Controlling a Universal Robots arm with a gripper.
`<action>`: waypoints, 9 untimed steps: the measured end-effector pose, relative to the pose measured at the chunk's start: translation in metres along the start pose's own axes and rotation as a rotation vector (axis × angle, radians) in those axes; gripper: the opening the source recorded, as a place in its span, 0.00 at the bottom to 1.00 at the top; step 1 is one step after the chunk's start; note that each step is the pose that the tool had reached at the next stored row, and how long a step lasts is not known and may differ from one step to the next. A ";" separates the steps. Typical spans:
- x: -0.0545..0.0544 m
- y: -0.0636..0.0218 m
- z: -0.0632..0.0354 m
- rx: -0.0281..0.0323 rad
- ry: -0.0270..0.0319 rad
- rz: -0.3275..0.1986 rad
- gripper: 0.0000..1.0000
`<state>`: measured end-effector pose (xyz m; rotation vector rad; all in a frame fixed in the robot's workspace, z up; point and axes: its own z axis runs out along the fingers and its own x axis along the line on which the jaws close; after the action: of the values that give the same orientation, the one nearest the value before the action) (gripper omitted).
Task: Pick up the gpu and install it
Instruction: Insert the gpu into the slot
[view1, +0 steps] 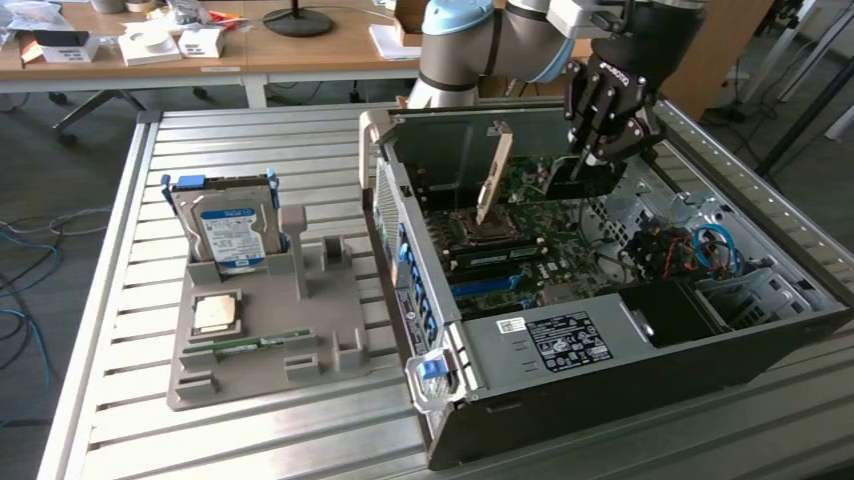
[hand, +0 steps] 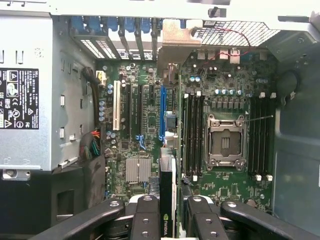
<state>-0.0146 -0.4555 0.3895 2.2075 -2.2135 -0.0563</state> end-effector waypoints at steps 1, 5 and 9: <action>0.000 0.0000 0.0000 0.0000 0.0000 0.000 0.26; 0.000 0.0005 0.0050 0.0011 -0.0011 0.000 0.26; 0.000 0.0016 0.0105 0.0054 -0.0046 -0.001 0.26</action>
<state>-0.0167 -0.4555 0.3791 2.2132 -2.2178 -0.0556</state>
